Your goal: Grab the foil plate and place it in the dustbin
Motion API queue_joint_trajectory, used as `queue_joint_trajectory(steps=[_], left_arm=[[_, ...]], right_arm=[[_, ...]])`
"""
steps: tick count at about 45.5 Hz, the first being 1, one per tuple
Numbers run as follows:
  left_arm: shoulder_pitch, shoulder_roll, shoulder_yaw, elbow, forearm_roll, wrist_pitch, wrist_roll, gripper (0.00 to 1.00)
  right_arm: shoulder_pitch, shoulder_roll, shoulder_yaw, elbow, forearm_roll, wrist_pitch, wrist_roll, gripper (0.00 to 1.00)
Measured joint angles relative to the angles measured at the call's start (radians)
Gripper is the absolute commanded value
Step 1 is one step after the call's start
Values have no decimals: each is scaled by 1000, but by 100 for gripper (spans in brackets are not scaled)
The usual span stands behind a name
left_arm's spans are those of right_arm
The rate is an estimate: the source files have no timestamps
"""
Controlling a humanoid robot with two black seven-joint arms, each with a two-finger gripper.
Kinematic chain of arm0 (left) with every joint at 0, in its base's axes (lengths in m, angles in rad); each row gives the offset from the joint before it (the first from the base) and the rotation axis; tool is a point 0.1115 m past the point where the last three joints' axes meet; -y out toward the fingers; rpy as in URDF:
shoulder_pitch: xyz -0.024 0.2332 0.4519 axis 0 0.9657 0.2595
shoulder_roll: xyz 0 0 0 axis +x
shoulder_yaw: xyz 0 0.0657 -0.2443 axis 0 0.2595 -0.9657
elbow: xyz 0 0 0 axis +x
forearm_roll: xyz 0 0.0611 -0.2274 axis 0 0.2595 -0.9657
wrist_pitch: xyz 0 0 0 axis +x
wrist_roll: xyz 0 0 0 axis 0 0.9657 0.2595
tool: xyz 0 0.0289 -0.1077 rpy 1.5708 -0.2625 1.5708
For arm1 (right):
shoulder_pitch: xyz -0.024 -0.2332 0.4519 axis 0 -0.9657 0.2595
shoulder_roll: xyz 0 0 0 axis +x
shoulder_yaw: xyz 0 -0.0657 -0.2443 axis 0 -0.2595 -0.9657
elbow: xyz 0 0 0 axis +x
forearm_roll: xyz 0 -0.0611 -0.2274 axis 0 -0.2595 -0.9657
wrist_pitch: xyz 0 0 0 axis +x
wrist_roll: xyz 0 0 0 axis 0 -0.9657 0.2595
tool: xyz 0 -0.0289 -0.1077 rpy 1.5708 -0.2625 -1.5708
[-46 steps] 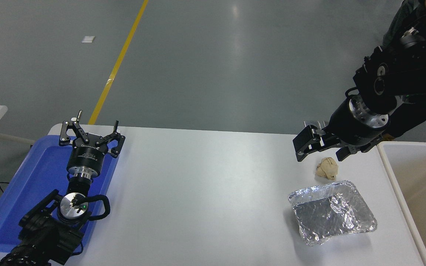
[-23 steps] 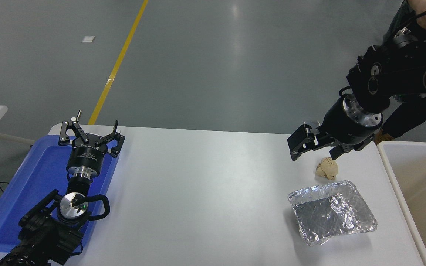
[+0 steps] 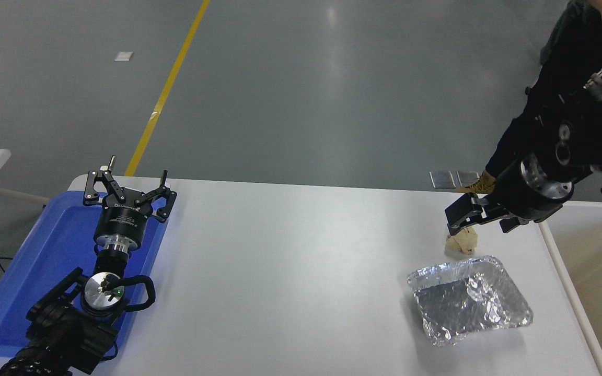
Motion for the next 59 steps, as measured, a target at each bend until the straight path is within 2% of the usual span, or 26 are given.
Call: queue_joint_trajectory(steps=[19, 45, 59], left_arm=[[0, 0, 0, 0, 0, -1, 0, 100], [0, 0, 0, 0, 0, -1, 0, 100], [0, 0, 0, 0, 0, 0, 0, 100]], right_arm=[[-302, -68, 40, -141, -151, -227, 1, 100], [-539, -103, 153, -302, -216, -319, -2, 97], [-620, -100, 185, -381, -235, -327, -5, 84]])
